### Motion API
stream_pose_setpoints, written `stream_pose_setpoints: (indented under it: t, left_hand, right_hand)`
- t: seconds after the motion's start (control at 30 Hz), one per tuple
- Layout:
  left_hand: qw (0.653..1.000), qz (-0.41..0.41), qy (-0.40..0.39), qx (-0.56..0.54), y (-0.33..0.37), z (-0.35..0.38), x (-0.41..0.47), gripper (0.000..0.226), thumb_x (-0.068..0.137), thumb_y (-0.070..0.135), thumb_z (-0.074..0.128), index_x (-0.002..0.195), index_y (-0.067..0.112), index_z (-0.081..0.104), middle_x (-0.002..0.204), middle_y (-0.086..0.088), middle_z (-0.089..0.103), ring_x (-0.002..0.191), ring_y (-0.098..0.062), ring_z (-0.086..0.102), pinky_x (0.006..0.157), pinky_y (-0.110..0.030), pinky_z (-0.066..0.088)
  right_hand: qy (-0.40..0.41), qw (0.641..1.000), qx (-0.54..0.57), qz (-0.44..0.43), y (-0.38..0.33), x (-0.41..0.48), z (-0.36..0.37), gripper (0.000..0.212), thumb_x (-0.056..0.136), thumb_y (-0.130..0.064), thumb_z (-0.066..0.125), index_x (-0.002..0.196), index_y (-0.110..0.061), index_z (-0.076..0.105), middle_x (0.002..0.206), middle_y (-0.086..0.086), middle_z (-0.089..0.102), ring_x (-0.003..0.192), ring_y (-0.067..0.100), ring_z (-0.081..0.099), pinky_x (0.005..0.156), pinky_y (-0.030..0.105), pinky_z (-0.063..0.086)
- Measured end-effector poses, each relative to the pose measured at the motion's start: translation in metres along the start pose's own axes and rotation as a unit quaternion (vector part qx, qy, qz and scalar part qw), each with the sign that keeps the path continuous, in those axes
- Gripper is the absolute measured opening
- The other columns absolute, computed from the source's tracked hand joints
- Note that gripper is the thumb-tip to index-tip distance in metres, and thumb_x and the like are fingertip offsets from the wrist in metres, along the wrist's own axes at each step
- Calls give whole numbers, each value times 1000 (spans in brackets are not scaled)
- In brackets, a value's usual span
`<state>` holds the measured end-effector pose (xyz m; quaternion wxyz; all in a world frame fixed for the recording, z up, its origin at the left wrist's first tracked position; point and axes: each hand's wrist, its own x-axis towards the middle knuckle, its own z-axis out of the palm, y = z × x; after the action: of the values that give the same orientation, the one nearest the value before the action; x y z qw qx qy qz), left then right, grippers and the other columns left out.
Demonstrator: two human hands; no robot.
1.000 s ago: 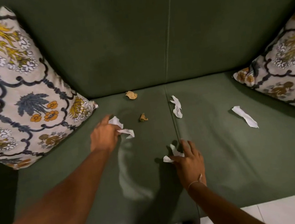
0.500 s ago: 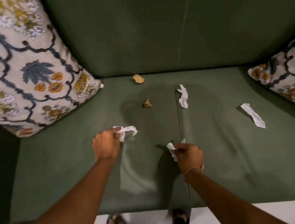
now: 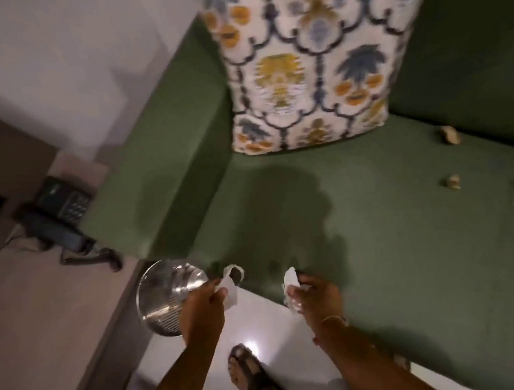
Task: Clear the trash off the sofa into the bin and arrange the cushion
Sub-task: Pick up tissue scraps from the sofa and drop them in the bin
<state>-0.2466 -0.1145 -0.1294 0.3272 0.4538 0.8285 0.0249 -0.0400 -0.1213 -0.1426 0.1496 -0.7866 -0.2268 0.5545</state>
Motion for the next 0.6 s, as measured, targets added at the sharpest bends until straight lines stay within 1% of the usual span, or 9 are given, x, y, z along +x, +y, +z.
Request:
stream_pose_setpoints:
  t: [0.07,0.13,0.17,0.23,0.37,0.43,0.5,0.53,0.6]
  left_hand:
    - [997,-68,0,-30,-44,-12,23,27,87,28,63,111,22,72,104,-11,75,93,-29,67,81,-34,50]
    - [988,-123,-17,-95,-86,-17,48,26,85,22,65,109,15,72,107,-16,73,94,-31,66,86,-33,49]
    - [980,-147,-22,-130,-105,-15,60,25,84,18,66,107,10,71,107,-21,72,96,-34,66,91,-41,52]
    - [970,-186,-28,-156,-130,-10,78,22,81,17,67,100,7,69,100,-23,71,93,-40,67,86,-54,56]
    - [962,-208,-23,-174,-162,-5,96,27,77,25,72,103,18,73,98,-14,76,79,-32,72,76,-48,61]
    - [967,-203,-30,-152,-165,-8,98,35,76,28,75,110,22,72,101,-7,77,75,-23,73,77,-37,61]
    - [969,-197,-34,-148,-170,-10,99,42,75,29,76,117,24,69,114,-3,74,92,-24,72,86,-36,58]
    - [965,-200,-35,-163,-171,-13,99,44,75,27,76,119,25,68,119,-3,72,99,-25,70,91,-38,57]
    - [957,-206,-27,-203,-173,-19,97,43,77,22,74,120,27,67,123,-5,70,101,-29,70,89,-45,58]
  right_hand:
    - [-26,999,-33,-17,-11,-10,49,19,72,-36,75,89,-26,76,65,-7,72,54,8,64,53,26,55]
    - [-38,998,-44,-30,-21,-14,100,26,70,-34,78,94,-23,77,72,0,74,64,14,67,62,22,50]
    - [-45,997,-58,-30,-26,-15,124,27,70,-33,79,95,-23,77,80,3,77,74,19,69,67,23,50]
    - [-65,994,-88,-26,-34,-11,165,27,73,-33,75,98,-24,76,95,5,77,89,26,70,78,30,56]
    - [-53,984,-161,-52,-36,4,229,31,78,-36,69,104,-20,74,113,8,72,106,31,65,90,43,55]
    - [-59,984,-162,-36,-38,8,243,35,75,-35,73,108,-23,72,114,9,69,99,35,66,68,47,61]
    - [-89,983,-159,-2,-38,9,249,42,73,-35,77,113,-31,68,115,7,67,82,30,68,34,33,52]
    - [-101,982,-160,10,-37,9,249,43,73,-35,78,114,-34,66,117,6,67,76,27,68,29,26,45]
    - [-109,981,-157,16,-36,9,247,42,74,-34,77,114,-36,64,118,3,68,77,27,71,31,23,43]
